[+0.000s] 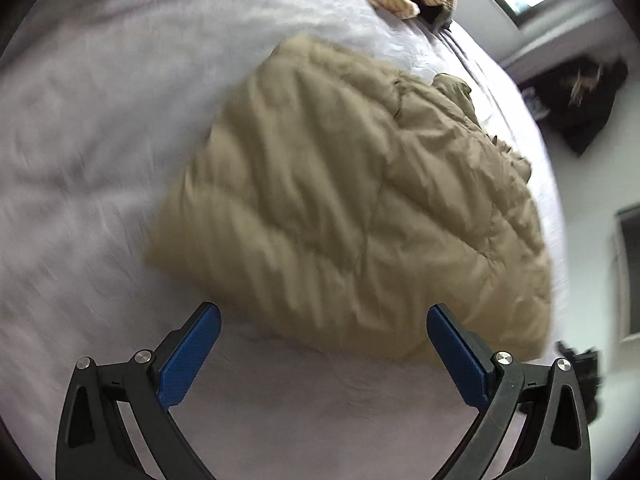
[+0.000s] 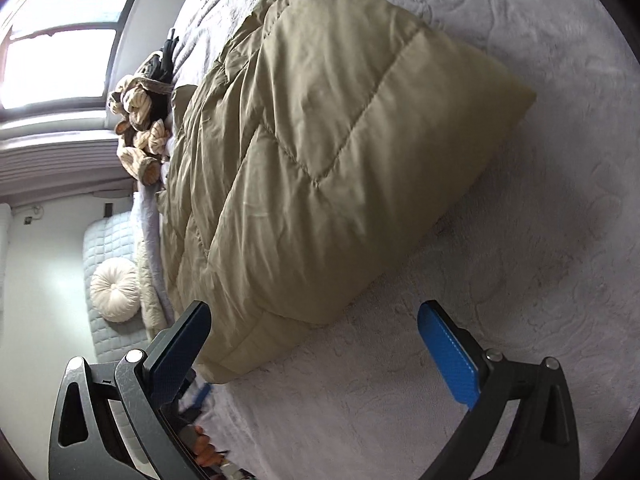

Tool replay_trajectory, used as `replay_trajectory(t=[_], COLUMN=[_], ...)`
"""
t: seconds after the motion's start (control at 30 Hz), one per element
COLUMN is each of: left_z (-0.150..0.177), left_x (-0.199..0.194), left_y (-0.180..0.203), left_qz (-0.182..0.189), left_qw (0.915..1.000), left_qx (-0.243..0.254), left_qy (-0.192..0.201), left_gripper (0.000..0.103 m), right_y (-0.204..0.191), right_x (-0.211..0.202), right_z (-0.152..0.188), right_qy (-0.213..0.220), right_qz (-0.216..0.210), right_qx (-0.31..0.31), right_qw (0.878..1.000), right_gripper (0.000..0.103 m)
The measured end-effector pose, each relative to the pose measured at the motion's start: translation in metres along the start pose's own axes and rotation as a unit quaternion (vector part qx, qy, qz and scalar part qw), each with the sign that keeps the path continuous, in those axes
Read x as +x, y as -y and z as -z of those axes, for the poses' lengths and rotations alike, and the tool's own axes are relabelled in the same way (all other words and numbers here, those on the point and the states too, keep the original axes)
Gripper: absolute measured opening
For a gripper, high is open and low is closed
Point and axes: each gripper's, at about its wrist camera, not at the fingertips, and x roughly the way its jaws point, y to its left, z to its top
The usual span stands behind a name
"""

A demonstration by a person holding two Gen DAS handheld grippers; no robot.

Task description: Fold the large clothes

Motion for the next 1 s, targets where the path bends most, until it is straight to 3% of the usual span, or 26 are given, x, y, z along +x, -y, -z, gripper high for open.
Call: replay_trajectory(t=[0.23,0.43,0.57,0.7,0.77,0.8,0.83,0.87,0.9,1.0], left_z=[0.003,-0.014,-0.022,-0.032,-0.033,-0.034,-0.035,-0.034,-0.034,-0.033], left_x=[0.026,0.042,0.057,0.071,0.069,0.069,0.067,0.061,0.055,0.034], left_y=[-0.033,-0.031,-0.022,-0.015,-0.012,-0.01,-0.007,-0.002,0.003,0.021], left_qz=[0.079,0.108,0.108,0.082,0.074,0.084,0.095,0.102,0.102,0.097], left_qw=[0.9938,0.988,0.9851,0.9829,0.9814,0.9811,0.9801,0.9801,0.9817,0.9851], left_qx=[-0.078,-0.099,-0.116,-0.143,-0.151,-0.149,-0.15,-0.142,-0.128,-0.088], left_qy=[0.013,0.049,0.067,0.081,0.092,0.09,0.09,0.094,0.097,0.112], left_gripper=[0.103,0.103,0.103,0.102,0.072,0.045,0.031,0.026,0.021,0.017], right_y=[0.023,0.027,0.014,0.007,0.006,0.007,0.009,0.009,0.01,0.012], right_x=[0.018,0.04,0.056,0.071,0.075,0.076,0.076,0.075,0.075,0.068], right_z=[0.002,-0.007,-0.019,-0.028,-0.031,-0.031,-0.03,-0.03,-0.029,-0.028], right_qy=[-0.011,-0.004,0.008,0.023,0.03,0.031,0.03,0.028,0.022,0.011], right_qz=[-0.077,-0.123,-0.151,-0.156,-0.157,-0.155,-0.153,-0.146,-0.134,-0.141], right_qx=[0.039,0.036,0.018,0.011,0.018,0.025,0.035,0.043,0.049,0.062], right_qw=[0.996,0.992,0.988,0.987,0.987,0.987,0.987,0.988,0.99,0.988], right_gripper=[0.103,0.103,0.103,0.103,0.103,0.103,0.101,0.084,0.051,0.03])
